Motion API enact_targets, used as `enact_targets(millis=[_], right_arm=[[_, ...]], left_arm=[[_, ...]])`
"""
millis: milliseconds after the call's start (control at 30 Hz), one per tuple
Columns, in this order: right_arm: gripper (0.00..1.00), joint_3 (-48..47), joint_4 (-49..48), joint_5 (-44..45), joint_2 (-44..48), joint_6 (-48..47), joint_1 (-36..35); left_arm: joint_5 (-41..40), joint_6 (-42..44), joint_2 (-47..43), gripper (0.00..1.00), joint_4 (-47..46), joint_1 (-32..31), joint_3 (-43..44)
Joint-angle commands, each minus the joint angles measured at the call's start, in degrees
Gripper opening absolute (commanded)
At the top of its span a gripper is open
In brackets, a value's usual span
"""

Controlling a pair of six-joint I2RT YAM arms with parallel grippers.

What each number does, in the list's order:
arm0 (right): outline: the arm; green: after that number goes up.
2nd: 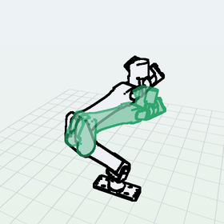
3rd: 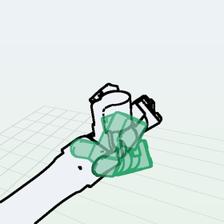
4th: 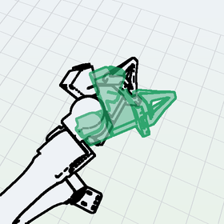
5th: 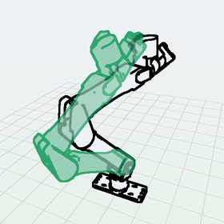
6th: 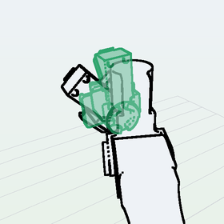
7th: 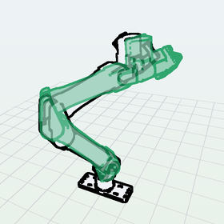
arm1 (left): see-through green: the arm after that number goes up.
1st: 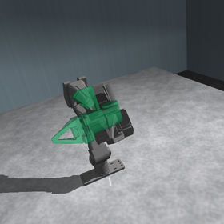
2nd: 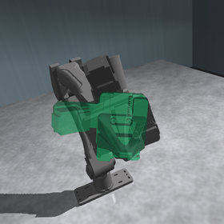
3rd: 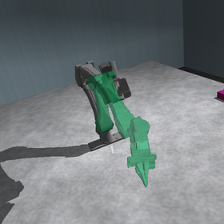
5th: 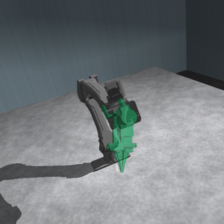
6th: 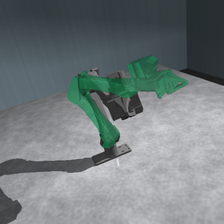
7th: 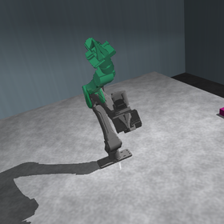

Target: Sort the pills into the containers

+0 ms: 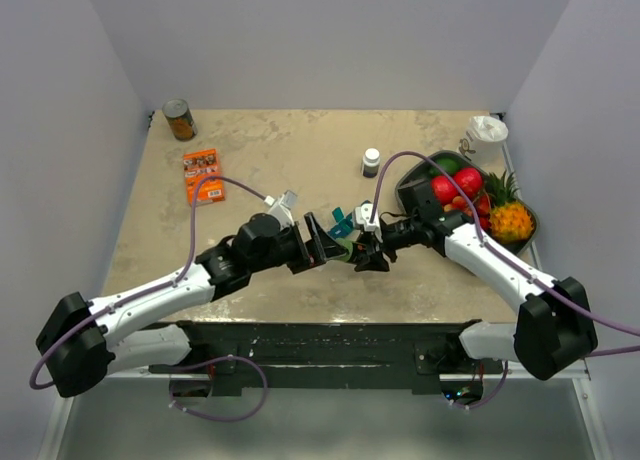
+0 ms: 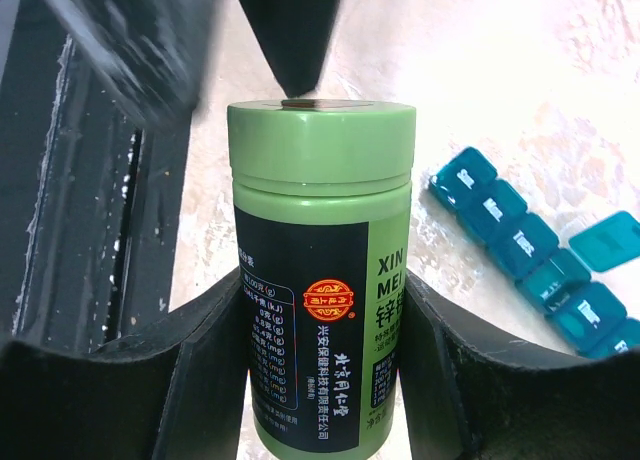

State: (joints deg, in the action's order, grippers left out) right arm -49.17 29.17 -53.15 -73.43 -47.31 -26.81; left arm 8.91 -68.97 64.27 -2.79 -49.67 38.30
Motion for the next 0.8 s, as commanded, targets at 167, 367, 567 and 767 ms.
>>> enact_targets(millis=[167,367,567,767], right_arm=[[0.0,-0.7,0.4,-0.6,1.4,-1.6,0.7],[0.0,-1.4,3.9,-1.0,1.2,-5.7,1.0],[0.0,-0.9,5.1,-2.3,1.6,-8.4,1.2],[0.0,-0.7,5.3,-2.6,1.7,-9.3,1.3]], left_arm=[[-0.7,36.3,-13.5,0.99,6.5,-0.4,-1.1],[8.5,62.3,-25.8,0.97,0.2,-0.4,-7.6],[12.0,79.7,-26.8,0.99,-11.4,-0.4,-13.2],[20.1,84.0,-16.2,0.99,-13.4,-0.5,-10.1]])
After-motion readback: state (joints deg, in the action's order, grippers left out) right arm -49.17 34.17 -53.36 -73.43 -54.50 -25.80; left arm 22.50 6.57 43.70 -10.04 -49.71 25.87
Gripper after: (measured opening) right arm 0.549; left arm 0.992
